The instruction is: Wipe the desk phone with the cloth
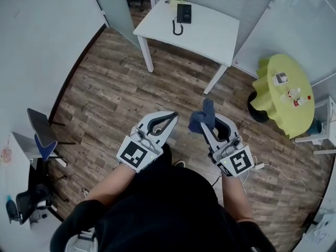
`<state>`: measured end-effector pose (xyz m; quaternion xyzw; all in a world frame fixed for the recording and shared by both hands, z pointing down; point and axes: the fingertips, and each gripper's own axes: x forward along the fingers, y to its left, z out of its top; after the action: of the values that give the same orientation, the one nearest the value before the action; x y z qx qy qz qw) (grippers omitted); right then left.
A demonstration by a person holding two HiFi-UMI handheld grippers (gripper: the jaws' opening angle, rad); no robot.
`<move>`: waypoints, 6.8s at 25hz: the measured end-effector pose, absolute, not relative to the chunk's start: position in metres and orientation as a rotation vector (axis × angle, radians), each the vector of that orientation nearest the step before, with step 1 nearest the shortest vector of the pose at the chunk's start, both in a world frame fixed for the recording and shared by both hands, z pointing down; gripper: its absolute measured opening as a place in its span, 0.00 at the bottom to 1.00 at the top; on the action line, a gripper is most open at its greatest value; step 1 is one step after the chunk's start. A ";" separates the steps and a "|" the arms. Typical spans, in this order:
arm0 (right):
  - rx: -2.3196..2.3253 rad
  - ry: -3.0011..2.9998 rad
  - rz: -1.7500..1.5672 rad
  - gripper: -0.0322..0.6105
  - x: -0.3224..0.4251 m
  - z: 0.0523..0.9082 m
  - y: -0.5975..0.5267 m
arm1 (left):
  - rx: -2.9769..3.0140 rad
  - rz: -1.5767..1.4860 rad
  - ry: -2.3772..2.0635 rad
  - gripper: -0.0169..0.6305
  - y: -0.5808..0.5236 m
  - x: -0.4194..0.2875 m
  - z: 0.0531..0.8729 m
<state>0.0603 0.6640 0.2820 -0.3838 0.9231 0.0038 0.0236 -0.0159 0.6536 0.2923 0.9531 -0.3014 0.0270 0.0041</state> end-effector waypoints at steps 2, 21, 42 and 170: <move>-1.198 2.857 0.008 0.23 0.054 0.283 0.641 | 2.987 0.091 -0.934 0.04 0.631 -0.020 0.296; -1.283 2.858 -0.046 0.23 -0.021 0.291 0.458 | 2.978 0.065 -0.801 0.04 0.445 -0.082 0.308; -1.147 2.900 -0.029 0.23 0.030 0.296 0.293 | 2.957 0.098 -0.950 0.04 0.284 -0.032 0.308; -1.233 3.905 0.304 0.22 0.086 0.646 -0.271 | 2.592 0.546 -1.054 0.04 -0.276 0.039 0.574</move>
<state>0.0856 -0.2705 0.6460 -0.2659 0.8425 0.0657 -0.4638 0.0386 -0.2757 0.5737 0.8996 -0.3657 0.1894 0.1450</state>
